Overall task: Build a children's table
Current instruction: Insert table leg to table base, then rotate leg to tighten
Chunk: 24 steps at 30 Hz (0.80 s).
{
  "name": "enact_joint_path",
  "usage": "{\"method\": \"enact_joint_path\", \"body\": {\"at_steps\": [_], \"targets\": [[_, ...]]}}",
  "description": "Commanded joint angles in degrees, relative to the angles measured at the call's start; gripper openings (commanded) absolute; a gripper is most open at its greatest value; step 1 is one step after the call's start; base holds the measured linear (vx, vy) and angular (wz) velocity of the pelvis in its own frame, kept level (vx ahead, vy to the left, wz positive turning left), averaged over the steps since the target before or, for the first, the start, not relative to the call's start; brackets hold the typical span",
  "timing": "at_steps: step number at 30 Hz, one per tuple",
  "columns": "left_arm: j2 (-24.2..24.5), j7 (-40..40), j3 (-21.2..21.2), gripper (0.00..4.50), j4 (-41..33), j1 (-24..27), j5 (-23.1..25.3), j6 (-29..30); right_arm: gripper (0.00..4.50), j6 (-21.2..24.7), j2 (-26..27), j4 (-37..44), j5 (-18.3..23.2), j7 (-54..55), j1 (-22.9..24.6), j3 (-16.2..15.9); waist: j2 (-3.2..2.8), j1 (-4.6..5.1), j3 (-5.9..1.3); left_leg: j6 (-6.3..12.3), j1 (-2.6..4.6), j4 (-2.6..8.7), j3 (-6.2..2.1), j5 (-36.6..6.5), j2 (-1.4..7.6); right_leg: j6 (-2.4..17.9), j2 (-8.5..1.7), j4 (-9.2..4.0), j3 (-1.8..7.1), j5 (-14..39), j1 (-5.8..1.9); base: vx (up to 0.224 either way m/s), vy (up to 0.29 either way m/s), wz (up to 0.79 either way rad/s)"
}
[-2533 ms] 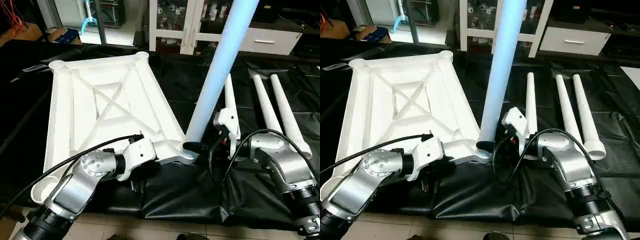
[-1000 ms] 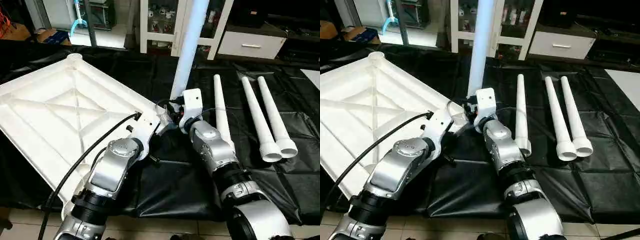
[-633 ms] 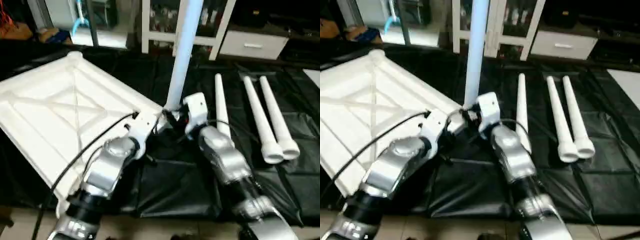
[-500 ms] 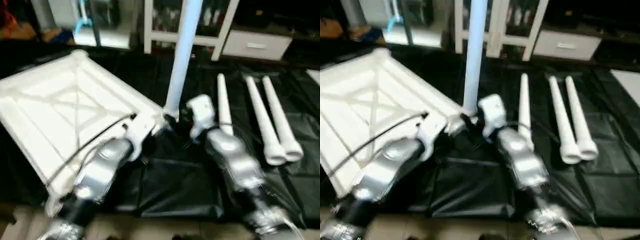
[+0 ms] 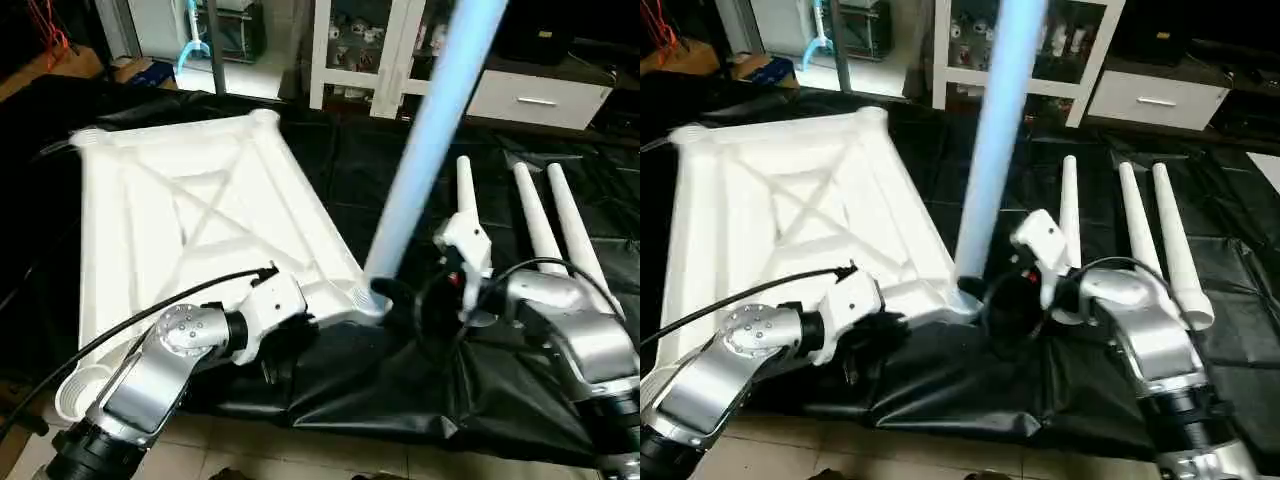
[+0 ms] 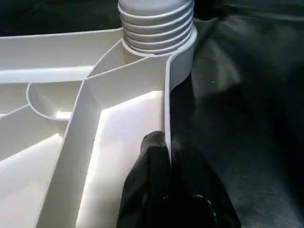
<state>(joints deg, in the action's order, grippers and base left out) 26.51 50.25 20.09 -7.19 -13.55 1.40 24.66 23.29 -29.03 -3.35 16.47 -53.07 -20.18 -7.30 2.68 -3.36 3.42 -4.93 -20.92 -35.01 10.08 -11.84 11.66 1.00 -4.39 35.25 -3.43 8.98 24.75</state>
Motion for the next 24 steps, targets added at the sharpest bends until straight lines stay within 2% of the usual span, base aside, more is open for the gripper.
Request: {"method": "enact_joint_path", "body": {"at_steps": [1, 4, 5, 7, 9, 11, 24], "targets": [[-0.8, 1.6, 1.0, 0.0, -3.1, 0.0, -3.1, -3.5, 3.99, 0.8, -1.2, 0.1, 0.6, -0.9, 0.3, -0.2, 0.03, 0.11, -3.48, 2.37, 0.27, 4.27, -0.08, -9.6, 1.26, 8.6, -2.75, -4.44, 2.46, 16.8, -3.44, 0.0, 0.0, 0.0], [-0.6, 2.0, 1.0, 0.0, -3.2, 0.1, -3.2, -3.4, 3.86, 0.7, -1.1, -0.7, 0.5, -1.9, 0.3, -0.7, 0.07, 0.13, -3.59, 2.42, 0.24, 4.21, -0.11, -9.3, 1.26, 8.7, -2.72, -4.34, 2.4, 16.5, -3.44, 0.0, 0.0, 0.0], [-0.6, 2.1, 0.9, 0.0, -3.2, 0.1, -3.2, -3.4, 3.65, 0.7, -1.1, -0.9, 0.6, -2.3, 0.3, -0.9, 0.01, 0.1, -3.61, 2.47, 0.23, 4.21, -0.1, -8.9, 1.26, 8.8, -2.73, -4.32, 2.4, 16.1, -3.42, 0.0, 0.0, 0.0], [-0.7, 2.4, 0.9, 0.0, -3.2, 0.0, -3.3, -3.5, 3.6, 0.5, -1.0, -1.3, 0.5, -3.1, 0.2, -1.3, 0.03, 0.09, -3.64, 2.6, 0.24, 4.17, -0.09, -8.8, 1.27, 9.1, -2.72, -4.26, 2.38, 15.6, -3.42, 0.0, 0.0, 0.0], [-0.7, 2.7, 0.9, 0.0, -3.2, 0.0, -3.3, -3.6, 3.28, 0.7, -0.9, -1.6, 0.7, -4.0, 0.1, -1.6, -0.02, 0.08, -3.69, 2.75, 0.27, 4.15, -0.06, -8.2, 1.29, 9.7, -2.65, -4.13, 2.36, 14.4, -3.4, 0.0, 0.0, 0.0], [-0.7, 2.9, 0.9, 0.0, -3.2, 0.0, -3.4, -3.5, 3.15, 0.7, -1.0, -2.1, 0.8, -5.0, 0.0, -2.0, -0.01, 0.0, -3.72, 2.96, 0.2, 4.13, -0.07, -7.7, 1.3, 10.0, -2.67, -3.99, 2.37, 13.4, -3.52, 0.0, 0.0, 0.0], [-0.6, 3.3, 0.8, 0.0, -3.6, 0.4, -3.3, -2.7, 2.11, 1.1, 0.1, -3.5, 1.0, -5.1, 0.0, -1.9, -0.05, -0.04, -3.87, 2.87, 0.19, 4.06, -0.08, -7.5, 1.29, 9.9, -2.71, -3.98, 2.33, 13.7, -3.61, 0.0, 0.0, 0.0]]}}
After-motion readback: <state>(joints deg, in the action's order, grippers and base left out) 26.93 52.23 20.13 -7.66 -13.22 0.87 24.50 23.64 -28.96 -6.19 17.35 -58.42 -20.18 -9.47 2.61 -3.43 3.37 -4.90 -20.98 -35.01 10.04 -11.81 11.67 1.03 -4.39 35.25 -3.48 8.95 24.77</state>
